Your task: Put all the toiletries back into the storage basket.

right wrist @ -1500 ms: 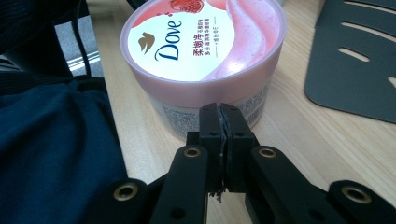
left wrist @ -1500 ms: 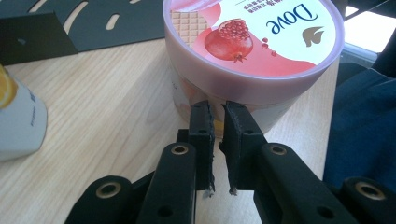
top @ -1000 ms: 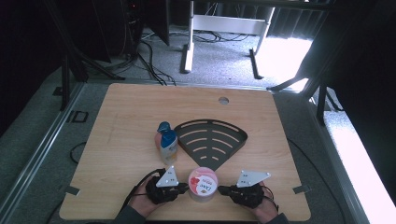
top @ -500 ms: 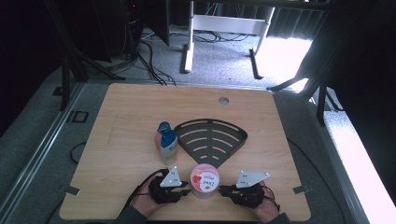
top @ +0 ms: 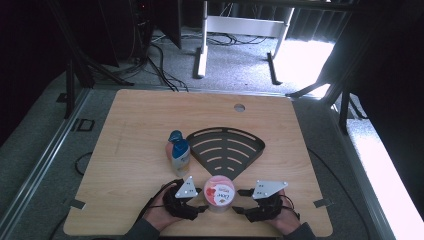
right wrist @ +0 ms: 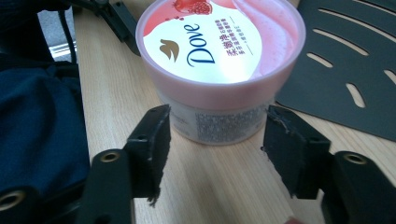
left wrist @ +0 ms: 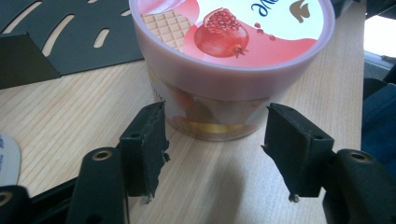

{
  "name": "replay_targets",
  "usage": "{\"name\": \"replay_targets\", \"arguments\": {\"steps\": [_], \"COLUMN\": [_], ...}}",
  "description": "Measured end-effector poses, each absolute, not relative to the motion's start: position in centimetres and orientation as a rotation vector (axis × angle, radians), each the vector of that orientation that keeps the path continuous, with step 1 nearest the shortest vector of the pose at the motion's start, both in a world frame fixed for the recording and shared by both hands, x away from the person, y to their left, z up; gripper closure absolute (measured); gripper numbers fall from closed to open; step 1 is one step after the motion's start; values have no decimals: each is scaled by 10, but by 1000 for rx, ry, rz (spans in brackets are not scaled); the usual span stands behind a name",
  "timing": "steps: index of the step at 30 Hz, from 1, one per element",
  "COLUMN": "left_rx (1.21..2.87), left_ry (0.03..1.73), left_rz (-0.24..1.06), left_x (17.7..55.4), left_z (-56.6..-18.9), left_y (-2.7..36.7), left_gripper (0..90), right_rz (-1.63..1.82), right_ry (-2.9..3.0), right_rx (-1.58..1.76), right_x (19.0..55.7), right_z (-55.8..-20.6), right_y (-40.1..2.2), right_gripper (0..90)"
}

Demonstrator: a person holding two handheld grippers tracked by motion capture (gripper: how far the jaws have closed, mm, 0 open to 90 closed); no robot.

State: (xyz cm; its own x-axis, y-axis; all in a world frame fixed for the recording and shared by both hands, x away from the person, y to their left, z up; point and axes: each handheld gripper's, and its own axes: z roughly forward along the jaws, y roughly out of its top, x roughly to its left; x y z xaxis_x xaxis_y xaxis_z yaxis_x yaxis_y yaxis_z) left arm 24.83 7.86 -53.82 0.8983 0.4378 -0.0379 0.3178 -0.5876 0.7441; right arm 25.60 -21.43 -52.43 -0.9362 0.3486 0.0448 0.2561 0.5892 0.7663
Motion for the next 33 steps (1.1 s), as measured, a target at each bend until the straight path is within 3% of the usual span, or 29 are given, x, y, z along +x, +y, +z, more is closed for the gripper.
{"name": "replay_targets", "arguments": {"steps": [16,33], "left_rx": [2258,2228], "left_ry": [484,469], "left_rz": [186,199], "left_x": [253,254], "left_z": [-545,-540], "left_y": [69,66], "left_gripper": [257,191], "right_rz": [1290,1276], "right_ry": [2696,2690], "right_rx": [452,379], "right_x": [265,268], "right_z": [-535,-536], "right_y": [-201,-197], "right_gripper": [241,194]}}
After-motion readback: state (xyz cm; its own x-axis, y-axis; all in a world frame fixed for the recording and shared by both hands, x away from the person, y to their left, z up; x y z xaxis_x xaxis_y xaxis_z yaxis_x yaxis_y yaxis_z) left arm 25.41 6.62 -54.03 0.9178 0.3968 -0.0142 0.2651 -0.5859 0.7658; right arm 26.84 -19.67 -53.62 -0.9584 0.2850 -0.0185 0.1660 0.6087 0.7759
